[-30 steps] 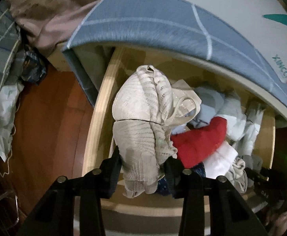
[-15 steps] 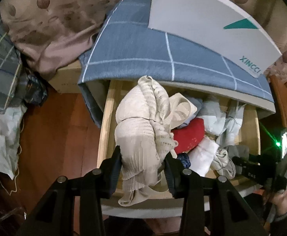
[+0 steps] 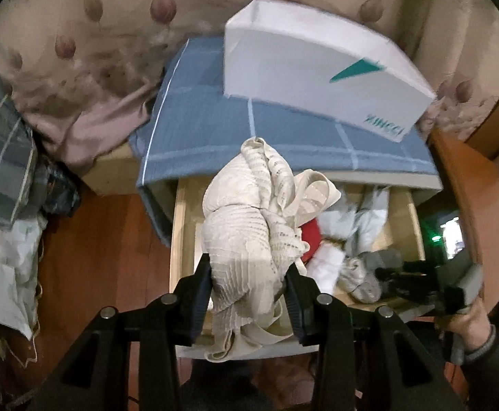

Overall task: Take underwear out of drawer
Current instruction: 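Carry the cream underwear into the white box and open the left gripper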

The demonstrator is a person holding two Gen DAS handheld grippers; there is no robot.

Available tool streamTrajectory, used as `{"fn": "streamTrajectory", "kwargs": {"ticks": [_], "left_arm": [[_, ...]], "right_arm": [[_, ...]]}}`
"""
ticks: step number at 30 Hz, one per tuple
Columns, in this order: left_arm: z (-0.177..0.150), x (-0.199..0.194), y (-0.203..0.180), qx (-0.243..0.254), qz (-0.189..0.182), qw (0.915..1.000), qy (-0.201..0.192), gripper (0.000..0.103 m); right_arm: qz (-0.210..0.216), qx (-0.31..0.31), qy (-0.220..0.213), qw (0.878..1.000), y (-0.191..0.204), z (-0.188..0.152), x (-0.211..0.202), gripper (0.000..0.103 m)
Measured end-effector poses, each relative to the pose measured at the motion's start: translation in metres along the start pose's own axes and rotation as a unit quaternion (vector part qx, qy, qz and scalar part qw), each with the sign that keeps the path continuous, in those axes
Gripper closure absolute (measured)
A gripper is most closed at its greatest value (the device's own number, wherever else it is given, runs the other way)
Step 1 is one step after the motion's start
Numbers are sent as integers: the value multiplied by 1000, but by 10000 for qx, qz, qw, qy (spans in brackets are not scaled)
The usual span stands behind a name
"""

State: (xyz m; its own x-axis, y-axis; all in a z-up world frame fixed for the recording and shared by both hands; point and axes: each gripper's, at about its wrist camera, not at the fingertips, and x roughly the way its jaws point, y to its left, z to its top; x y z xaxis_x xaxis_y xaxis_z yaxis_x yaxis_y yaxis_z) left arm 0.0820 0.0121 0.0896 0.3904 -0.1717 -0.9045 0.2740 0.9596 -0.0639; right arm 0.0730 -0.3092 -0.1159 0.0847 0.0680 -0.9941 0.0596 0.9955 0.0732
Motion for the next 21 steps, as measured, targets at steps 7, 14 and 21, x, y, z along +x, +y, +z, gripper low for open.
{"fn": "streamTrajectory", "kwargs": {"ticks": [7, 14, 21], "left_arm": [[56, -57, -12, 262, -73, 9949, -967, 64], [149, -87, -22, 516, -114, 9808, -1879, 64], [229, -57, -33, 587, -148, 9789, -1951, 64]], "right_arm": [[9, 1, 14, 10000, 0, 0, 1, 65], [-10, -2, 27, 10000, 1, 2, 3, 65], [-30, -12, 32, 10000, 5, 1, 3, 65]]}}
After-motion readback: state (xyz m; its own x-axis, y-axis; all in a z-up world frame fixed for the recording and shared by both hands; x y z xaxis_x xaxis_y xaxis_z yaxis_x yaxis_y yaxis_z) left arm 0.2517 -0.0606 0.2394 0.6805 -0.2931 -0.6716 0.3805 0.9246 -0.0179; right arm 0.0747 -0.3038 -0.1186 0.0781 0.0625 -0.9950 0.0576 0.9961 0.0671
